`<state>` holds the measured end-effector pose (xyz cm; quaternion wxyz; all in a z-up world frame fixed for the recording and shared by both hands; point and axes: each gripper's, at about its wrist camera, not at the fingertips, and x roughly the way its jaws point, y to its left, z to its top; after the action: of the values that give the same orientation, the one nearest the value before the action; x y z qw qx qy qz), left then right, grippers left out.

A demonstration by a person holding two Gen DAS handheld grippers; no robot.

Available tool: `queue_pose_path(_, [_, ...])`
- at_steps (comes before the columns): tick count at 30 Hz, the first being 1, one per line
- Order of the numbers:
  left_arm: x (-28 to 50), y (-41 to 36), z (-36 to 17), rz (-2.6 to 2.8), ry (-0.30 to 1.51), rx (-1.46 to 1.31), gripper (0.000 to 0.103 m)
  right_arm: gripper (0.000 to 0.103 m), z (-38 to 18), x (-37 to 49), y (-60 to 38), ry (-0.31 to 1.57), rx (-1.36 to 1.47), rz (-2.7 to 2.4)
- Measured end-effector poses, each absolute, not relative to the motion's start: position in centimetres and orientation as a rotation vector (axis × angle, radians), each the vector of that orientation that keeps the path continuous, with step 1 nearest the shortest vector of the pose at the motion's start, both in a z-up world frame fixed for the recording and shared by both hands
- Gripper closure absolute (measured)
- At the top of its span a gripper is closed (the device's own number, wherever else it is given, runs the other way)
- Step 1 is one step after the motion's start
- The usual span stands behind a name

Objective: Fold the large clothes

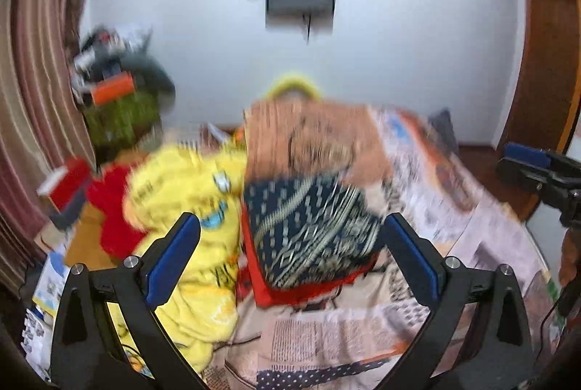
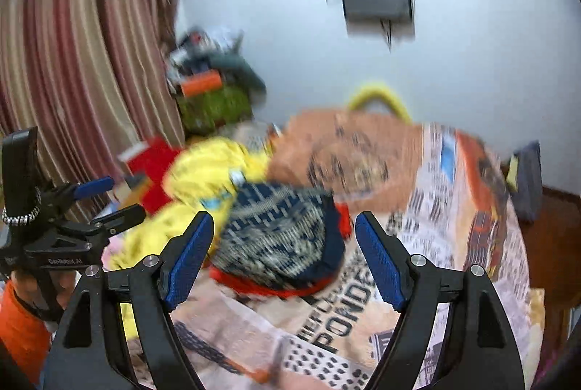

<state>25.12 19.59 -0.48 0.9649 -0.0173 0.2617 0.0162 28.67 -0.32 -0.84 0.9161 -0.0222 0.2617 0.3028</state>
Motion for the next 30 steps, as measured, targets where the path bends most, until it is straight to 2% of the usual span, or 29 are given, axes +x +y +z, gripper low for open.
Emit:
queue_pose_path(7, [15.7, 16.8, 5.6, 0.026, 0.283, -0.034, 0.001, 0.025, 4.1, 20.3, -1.6, 0.291, -0.010, 0.650])
queue_pose_path(13, [9.4, 15.0, 6.9, 0.034, 0.145, -0.020, 0.001, 0.025, 4.7, 15.2, -2.2, 0.151, -0.008, 0.615])
queue_pose_path(17, [7.2, 14.0, 6.9, 0.041, 0.117, -0.037, 0.001, 0.024, 4.2, 13.6, -2.1, 0.122, -0.006, 0.579])
queue_pose_path(24, [5.5, 12.9, 6.1, 0.063, 0.113, -0.030, 0.000, 0.002, 3.4, 12.4, -1.3, 0.120, -0.063, 0.505])
queue_pose_path(30, [5.5, 12.8, 5.7, 0.065, 0.128, -0.039, 0.000, 0.002, 3.0, 12.2, -1.1, 0.131, -0.076, 0.488])
